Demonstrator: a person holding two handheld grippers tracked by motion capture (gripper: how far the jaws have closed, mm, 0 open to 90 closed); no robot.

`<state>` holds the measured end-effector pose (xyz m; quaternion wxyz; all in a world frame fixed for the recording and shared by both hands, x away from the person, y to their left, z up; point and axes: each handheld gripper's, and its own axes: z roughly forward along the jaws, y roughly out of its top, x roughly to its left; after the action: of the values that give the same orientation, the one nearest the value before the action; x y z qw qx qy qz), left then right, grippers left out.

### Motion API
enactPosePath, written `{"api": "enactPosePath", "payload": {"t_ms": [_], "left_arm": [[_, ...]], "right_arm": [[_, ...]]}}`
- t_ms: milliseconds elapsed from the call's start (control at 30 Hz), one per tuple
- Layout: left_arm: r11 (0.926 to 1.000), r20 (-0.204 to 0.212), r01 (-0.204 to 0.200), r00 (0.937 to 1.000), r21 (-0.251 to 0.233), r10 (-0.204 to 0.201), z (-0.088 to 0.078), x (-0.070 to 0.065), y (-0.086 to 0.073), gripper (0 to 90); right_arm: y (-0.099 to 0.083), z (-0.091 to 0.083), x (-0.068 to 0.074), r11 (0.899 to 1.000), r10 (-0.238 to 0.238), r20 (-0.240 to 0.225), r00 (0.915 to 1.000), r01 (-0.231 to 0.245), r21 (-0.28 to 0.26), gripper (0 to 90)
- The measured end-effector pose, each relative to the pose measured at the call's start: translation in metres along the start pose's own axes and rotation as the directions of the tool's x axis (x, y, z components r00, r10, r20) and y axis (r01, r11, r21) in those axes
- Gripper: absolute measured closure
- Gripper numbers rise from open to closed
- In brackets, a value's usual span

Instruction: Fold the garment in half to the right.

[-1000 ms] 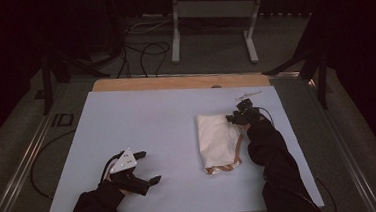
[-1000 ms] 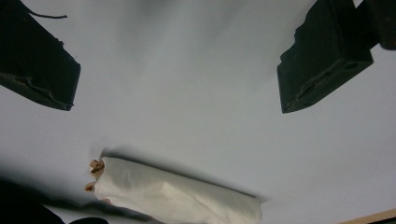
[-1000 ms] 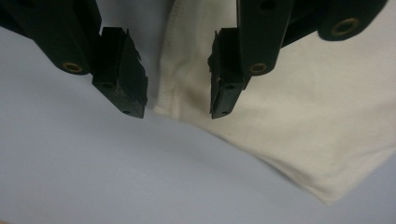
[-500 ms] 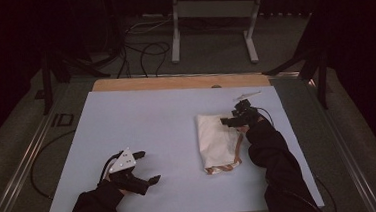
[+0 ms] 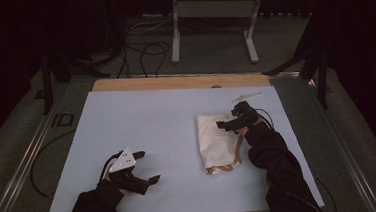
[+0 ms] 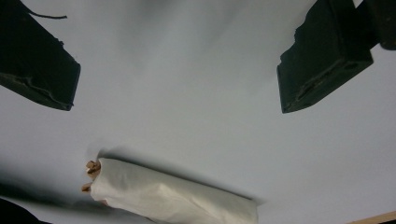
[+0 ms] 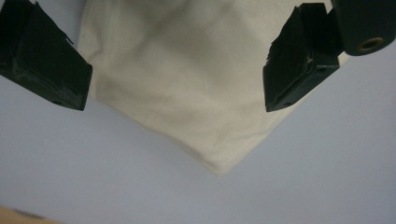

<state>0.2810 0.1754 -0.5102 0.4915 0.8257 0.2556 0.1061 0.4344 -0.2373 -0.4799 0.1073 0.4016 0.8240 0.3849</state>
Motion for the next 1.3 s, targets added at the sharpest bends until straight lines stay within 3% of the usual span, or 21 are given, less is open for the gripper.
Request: {"api": "enactPosePath", "payload": {"t_ms": [300,500,967,1300], "left_arm": [[0.9995,0.017,0.011,0.9998,0.03,-0.012,0.0,0.002,0.0,0.7],[0.9991,0.046,0.014,0.9988,0.041,-0.016,-0.002,0.001,0.002,0.6],[0.9997,0.021,0.006,0.9998,0.025,-0.007,-0.016,0.002,0.002,0.6],[0.9996,0.009,0.005,0.9999,0.029,-0.005,-0.024,0.003,-0.004,0.6]], "right_arm": [[0.006,-0.002,0.015,0.999,-0.048,-0.06,0.9971,0.046,-0.029,8.5],[0.01,-0.005,0.028,0.995,-0.093,-0.059,0.9939,0.091,-0.036,8.5],[0.002,-0.015,0.042,0.989,-0.132,-0.121,0.9839,0.122,-0.088,8.5],[-0.015,-0.027,0.048,0.986,-0.144,-0.124,0.9818,0.131,-0.106,8.5]]}}
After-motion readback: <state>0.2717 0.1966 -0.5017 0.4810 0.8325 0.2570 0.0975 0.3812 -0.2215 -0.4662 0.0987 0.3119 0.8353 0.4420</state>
